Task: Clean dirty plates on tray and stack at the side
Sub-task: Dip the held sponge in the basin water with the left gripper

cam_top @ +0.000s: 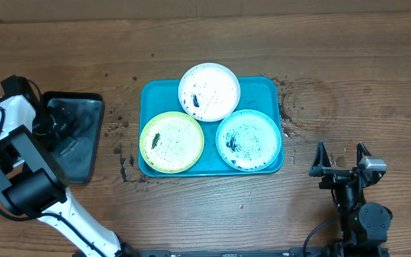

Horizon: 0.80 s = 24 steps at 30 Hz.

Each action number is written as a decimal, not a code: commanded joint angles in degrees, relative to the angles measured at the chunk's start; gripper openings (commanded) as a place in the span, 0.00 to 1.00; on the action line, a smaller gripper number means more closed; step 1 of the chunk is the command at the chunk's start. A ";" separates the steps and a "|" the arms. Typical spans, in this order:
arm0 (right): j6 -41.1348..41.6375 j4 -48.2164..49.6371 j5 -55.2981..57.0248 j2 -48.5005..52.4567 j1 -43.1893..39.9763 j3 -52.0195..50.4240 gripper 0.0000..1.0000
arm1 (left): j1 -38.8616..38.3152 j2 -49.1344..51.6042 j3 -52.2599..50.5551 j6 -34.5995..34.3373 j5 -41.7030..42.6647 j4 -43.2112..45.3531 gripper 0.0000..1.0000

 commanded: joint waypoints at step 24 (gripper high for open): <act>0.15 0.33 0.59 -0.52 0.22 -0.61 1.00 | 0.04 0.96 0.37 0.04 -4.98 2.99 1.00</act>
